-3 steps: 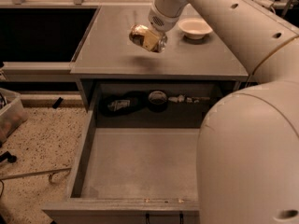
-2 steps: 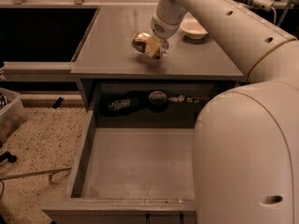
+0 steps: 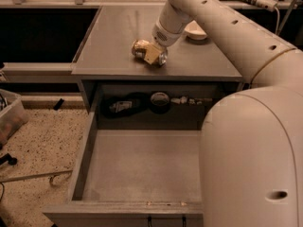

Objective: Pick orange can from top drawer and place on counter

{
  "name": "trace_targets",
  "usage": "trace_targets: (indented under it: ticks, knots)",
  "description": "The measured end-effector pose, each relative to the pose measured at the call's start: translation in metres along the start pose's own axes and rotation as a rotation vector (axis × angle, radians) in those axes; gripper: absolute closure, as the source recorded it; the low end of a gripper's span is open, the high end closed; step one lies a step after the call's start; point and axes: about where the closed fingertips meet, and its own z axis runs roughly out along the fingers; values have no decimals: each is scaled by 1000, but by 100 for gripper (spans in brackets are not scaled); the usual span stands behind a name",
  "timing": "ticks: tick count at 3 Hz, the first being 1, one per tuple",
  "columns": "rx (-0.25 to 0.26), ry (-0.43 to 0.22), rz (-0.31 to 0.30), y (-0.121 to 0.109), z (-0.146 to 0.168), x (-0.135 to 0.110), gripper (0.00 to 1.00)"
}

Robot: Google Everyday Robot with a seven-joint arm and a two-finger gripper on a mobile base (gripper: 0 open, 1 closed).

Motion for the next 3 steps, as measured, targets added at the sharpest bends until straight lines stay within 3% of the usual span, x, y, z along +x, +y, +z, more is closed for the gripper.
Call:
trace_targets:
  ticks: [3]
  knots:
    - [0,0,0,0,0,0,13]
